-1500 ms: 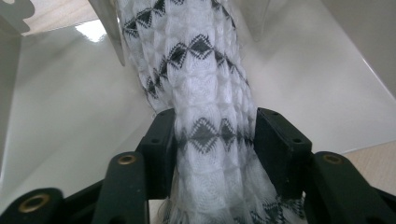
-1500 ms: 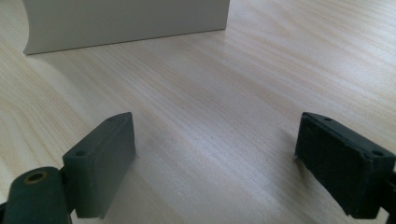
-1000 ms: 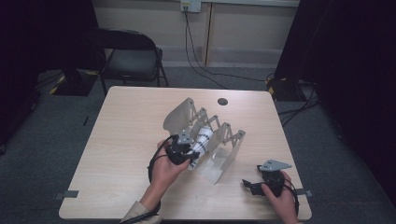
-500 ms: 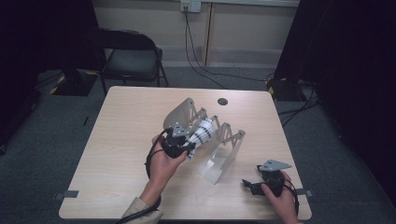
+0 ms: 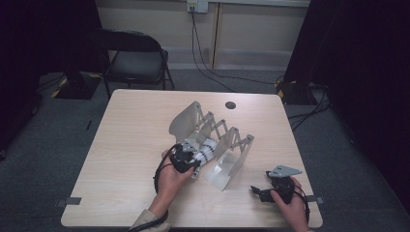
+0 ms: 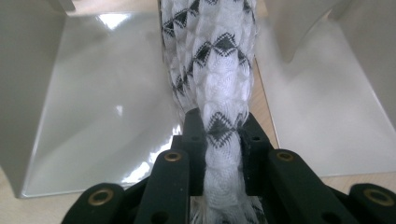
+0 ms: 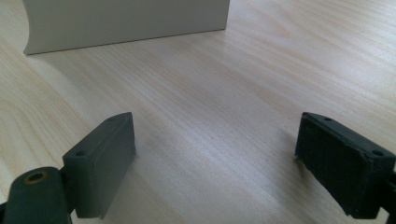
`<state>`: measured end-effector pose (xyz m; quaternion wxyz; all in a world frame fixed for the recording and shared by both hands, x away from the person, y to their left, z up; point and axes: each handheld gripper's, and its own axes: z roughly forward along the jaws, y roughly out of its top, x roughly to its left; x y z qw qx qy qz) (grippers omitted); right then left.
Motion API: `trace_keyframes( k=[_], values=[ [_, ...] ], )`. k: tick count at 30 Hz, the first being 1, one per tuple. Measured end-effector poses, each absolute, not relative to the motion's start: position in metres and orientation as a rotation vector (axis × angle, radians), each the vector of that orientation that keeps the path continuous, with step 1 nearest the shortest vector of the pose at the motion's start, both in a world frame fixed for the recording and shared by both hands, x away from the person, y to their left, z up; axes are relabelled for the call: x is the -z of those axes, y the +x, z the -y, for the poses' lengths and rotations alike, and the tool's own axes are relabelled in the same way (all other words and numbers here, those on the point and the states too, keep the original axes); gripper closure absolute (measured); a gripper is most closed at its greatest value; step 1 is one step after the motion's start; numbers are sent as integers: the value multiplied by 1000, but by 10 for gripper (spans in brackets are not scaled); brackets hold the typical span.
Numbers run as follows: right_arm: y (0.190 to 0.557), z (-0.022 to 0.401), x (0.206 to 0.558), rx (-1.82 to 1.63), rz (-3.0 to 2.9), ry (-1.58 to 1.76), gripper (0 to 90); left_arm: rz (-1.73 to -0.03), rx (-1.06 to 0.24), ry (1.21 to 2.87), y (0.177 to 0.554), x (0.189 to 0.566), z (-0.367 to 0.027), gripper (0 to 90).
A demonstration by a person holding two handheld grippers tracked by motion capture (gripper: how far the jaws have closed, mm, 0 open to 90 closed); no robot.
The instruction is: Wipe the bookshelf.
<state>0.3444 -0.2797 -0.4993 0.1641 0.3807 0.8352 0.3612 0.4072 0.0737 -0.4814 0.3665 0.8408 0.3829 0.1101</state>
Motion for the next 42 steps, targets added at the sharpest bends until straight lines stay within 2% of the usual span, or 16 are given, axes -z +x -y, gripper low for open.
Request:
trace_keyframes(
  k=[10,19,23,42],
  values=[
    [344,280,499,-1029,-2381,1085,114,-974,-264,2158,405,476,-74,767],
    [344,280,499,-1029,-2381,1085,114,-878,-361,2019,402,417,-70,767],
    [344,280,499,-1029,-2380,1085,114,-853,-389,1995,405,404,-61,763],
    [344,280,499,-1030,-2382,1084,114,-894,-312,2129,414,456,-47,763]
  ],
)
